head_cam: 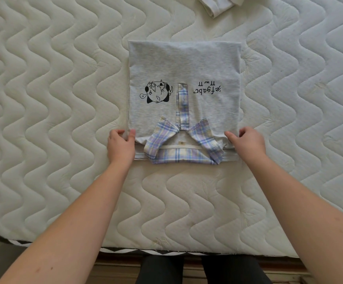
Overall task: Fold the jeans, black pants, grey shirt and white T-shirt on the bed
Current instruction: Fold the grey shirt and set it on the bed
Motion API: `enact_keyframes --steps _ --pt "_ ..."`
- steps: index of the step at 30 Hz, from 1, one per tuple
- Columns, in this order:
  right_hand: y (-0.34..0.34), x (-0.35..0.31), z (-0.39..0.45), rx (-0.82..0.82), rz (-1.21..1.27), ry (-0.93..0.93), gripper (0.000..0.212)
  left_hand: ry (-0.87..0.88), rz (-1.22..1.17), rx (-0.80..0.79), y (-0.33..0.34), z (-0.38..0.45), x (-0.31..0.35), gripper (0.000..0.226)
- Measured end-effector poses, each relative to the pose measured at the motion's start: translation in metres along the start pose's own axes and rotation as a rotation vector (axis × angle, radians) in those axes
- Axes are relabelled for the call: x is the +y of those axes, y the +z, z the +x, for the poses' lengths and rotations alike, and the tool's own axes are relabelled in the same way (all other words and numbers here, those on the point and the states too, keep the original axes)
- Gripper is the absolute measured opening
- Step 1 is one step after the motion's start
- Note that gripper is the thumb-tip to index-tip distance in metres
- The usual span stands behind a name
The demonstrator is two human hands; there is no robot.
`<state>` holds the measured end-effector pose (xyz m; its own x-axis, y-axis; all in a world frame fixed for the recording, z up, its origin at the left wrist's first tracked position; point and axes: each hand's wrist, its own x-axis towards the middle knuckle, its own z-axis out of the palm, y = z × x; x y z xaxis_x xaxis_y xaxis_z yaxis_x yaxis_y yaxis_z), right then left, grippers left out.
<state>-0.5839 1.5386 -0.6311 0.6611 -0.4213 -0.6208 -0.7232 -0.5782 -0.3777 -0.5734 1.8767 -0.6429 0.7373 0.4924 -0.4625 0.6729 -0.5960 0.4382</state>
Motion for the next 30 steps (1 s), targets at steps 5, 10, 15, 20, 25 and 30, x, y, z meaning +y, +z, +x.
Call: enact_keyframes --steps 5,10,15,20,25,30 --pt "0.002 -0.002 0.002 -0.053 -0.013 -0.065 0.045 0.069 -0.074 -0.152 -0.005 0.012 0.002 0.024" --pt "0.004 0.012 -0.005 0.030 -0.015 -0.070 0.039 0.029 -0.221 -0.202 -0.003 -0.005 -0.012 0.029" --pt "0.010 0.030 -0.016 0.046 0.025 -0.026 0.038 0.012 -0.313 -0.274 0.007 -0.020 -0.016 0.013" --pt "0.009 0.045 -0.022 0.085 0.203 0.050 0.024 0.036 -0.157 -0.199 0.022 -0.044 -0.018 0.017" --pt "-0.004 0.064 -0.021 0.161 0.352 0.100 0.017 -0.028 -0.165 -0.181 0.044 -0.095 -0.014 0.016" --pt "-0.040 0.094 -0.002 0.242 0.405 0.126 0.027 -0.096 -0.215 -0.306 0.082 -0.161 -0.006 0.015"
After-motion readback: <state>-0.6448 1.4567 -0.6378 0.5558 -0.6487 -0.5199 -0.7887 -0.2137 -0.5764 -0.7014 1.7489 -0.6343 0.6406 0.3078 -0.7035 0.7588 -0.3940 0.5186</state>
